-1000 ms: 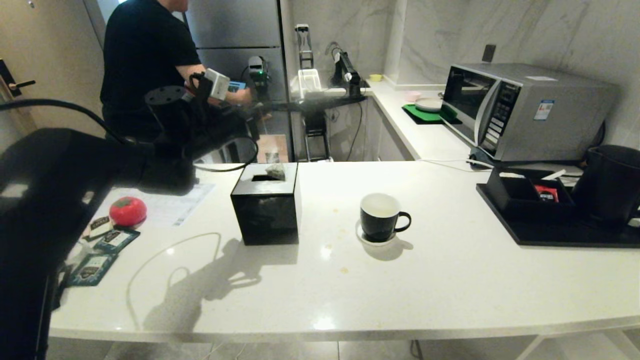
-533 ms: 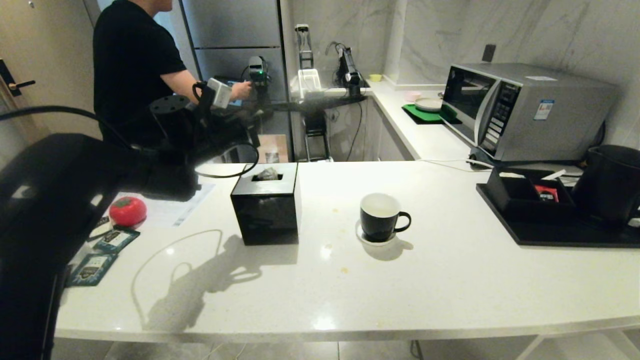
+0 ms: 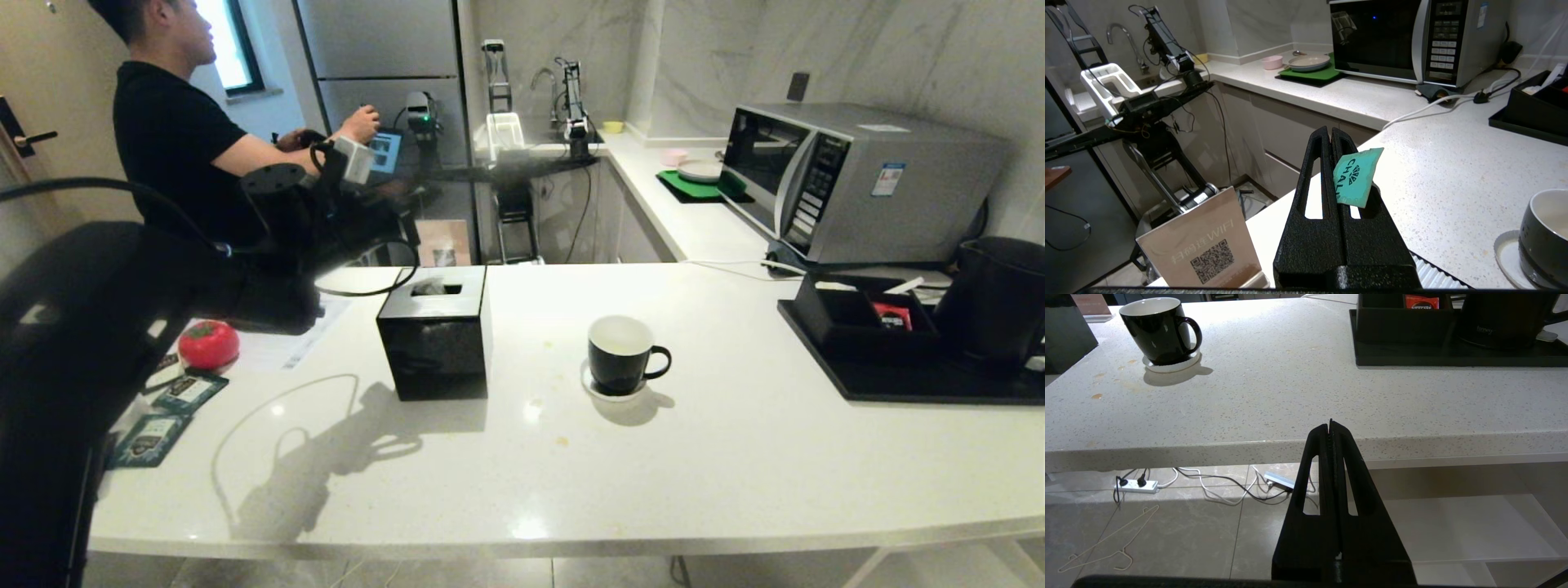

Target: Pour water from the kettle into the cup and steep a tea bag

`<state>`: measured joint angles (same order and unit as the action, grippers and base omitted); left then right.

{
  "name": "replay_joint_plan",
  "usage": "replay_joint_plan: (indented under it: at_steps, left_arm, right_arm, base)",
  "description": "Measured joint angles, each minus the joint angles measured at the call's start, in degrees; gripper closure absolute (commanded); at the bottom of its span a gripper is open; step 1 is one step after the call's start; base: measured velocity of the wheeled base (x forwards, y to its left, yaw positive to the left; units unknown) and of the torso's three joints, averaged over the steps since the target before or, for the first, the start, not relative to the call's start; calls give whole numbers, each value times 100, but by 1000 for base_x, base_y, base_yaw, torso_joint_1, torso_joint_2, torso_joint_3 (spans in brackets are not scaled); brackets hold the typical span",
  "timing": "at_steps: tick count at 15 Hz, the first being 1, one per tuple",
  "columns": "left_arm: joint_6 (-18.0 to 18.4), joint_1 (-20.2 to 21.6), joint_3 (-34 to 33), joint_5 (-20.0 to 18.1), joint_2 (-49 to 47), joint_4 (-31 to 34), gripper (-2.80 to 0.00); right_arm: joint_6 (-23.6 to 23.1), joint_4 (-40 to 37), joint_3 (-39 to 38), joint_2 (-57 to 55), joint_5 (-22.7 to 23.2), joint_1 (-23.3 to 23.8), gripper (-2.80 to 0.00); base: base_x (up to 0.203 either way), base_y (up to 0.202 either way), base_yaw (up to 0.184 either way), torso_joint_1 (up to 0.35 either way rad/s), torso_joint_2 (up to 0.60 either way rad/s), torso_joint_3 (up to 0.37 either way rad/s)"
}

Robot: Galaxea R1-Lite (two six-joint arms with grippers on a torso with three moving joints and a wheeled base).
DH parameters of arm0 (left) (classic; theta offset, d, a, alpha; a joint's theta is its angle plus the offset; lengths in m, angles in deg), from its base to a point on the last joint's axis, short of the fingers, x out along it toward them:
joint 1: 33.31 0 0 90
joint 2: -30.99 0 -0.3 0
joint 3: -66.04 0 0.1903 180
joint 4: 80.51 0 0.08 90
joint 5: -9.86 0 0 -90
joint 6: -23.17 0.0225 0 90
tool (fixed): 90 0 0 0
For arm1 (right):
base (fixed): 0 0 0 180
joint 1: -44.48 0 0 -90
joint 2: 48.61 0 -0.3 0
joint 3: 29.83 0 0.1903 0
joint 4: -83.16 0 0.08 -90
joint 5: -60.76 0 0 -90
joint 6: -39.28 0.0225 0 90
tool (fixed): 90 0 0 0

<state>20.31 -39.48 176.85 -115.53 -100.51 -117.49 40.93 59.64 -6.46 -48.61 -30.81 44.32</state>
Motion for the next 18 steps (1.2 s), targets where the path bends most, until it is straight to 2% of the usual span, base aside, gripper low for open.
replay_joint_plan:
  at_steps: [9,18]
  left_arm:
    - [4,-6,-868,-2,-1,-584,0]
    - [9,-9,-956,0,20,-586,0]
  right_arm:
    - [0,-2,0,0,1,0,0]
    - [0,-2,0,0,0,0,0]
  base:
    - [0,0,0,0,0,0]
    - [0,0,0,0,0,0]
